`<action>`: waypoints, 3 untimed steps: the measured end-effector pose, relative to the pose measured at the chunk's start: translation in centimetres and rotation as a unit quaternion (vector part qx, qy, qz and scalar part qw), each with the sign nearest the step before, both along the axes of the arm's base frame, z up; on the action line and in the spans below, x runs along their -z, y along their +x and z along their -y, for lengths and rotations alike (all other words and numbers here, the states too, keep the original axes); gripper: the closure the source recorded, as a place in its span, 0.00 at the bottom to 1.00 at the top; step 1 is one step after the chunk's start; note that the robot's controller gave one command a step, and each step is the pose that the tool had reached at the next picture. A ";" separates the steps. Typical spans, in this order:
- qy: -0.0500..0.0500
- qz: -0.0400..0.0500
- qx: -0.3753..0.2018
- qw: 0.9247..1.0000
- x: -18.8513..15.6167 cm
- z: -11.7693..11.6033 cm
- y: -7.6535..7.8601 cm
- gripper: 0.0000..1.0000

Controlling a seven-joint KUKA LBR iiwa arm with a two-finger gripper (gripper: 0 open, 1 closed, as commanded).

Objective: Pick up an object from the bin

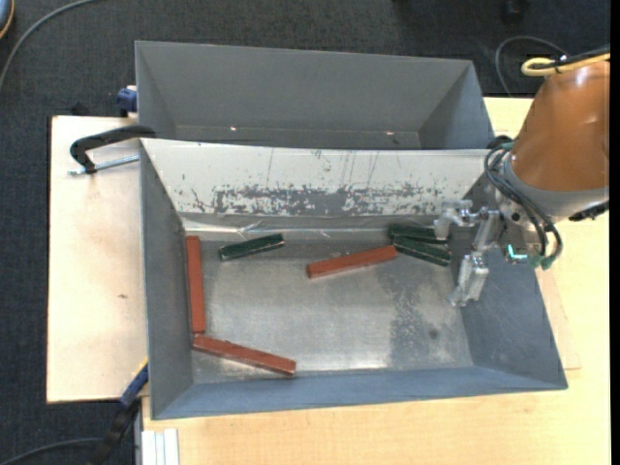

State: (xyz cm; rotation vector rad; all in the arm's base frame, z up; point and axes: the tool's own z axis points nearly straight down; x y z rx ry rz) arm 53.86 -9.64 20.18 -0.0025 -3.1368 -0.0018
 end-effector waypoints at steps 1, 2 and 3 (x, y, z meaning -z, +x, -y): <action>-0.002 0.008 -0.123 0.992 -9.0 -1.3 -1.8 0.00; 0.000 0.004 -0.113 0.994 1.5 -9.3 1.6 0.00; 0.001 0.001 -0.129 0.992 13.5 -11.6 5.6 0.00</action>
Offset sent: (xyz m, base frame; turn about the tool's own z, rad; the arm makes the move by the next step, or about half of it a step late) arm -0.0208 0.0121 0.0866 -0.2477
